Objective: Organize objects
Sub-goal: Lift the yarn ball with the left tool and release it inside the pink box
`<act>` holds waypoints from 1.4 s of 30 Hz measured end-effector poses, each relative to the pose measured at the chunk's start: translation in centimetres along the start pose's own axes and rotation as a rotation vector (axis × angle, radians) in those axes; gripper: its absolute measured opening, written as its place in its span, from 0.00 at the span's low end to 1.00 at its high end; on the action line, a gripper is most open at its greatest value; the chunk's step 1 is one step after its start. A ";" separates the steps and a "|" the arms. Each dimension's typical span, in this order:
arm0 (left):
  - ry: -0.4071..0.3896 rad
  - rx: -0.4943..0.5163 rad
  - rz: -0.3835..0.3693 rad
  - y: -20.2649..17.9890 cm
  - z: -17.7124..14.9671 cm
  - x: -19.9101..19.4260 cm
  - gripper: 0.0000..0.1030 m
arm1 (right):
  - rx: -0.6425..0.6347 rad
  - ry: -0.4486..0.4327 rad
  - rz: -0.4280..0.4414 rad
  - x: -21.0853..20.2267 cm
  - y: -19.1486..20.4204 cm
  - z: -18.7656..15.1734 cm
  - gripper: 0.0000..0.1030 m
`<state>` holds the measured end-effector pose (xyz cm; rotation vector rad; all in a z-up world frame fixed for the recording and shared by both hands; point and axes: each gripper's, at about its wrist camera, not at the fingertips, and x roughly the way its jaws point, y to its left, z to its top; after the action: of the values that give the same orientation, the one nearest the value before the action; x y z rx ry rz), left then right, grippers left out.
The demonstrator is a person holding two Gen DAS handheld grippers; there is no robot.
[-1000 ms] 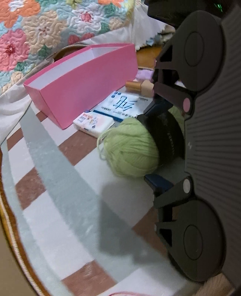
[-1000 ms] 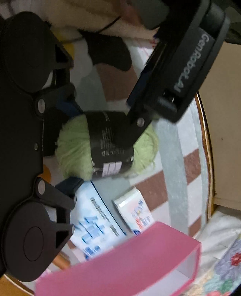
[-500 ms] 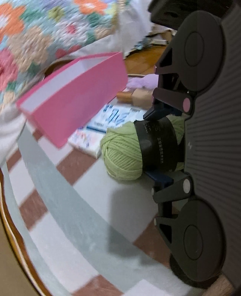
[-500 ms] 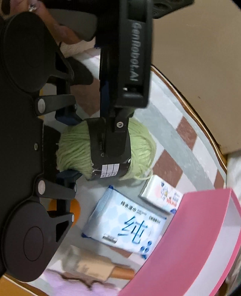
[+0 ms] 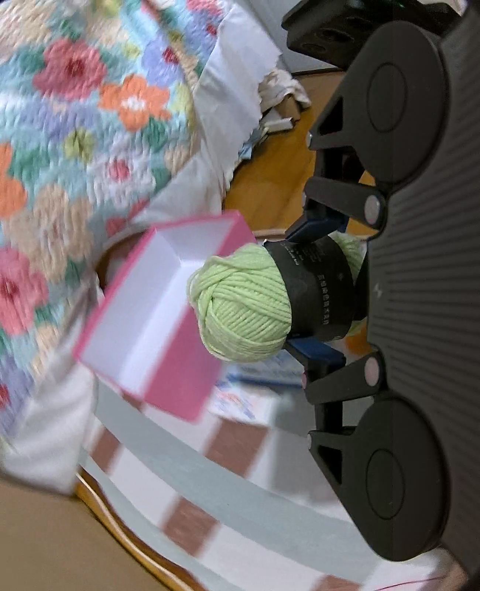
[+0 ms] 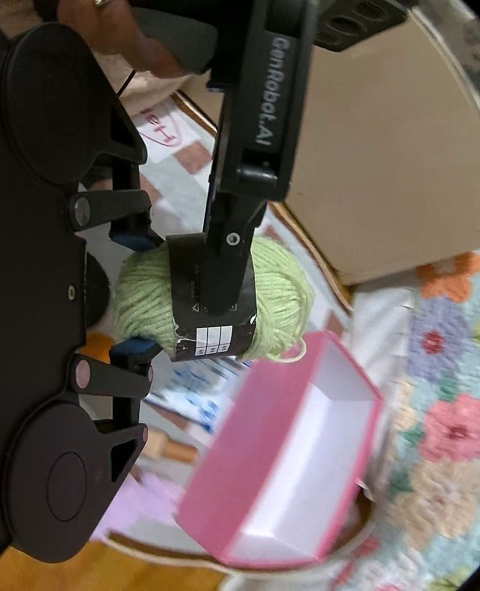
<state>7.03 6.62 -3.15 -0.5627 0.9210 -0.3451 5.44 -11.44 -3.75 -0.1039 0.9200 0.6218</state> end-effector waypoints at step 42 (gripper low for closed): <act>0.284 -0.072 -0.027 -1.4 16.6 29.8 0.53 | 0.301 0.148 -0.328 12.8 -21.1 10.5 0.54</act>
<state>37.50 -4.55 -13.77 -0.6022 1.2040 -0.4246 30.11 -19.32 -10.85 -0.0288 1.1015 0.1694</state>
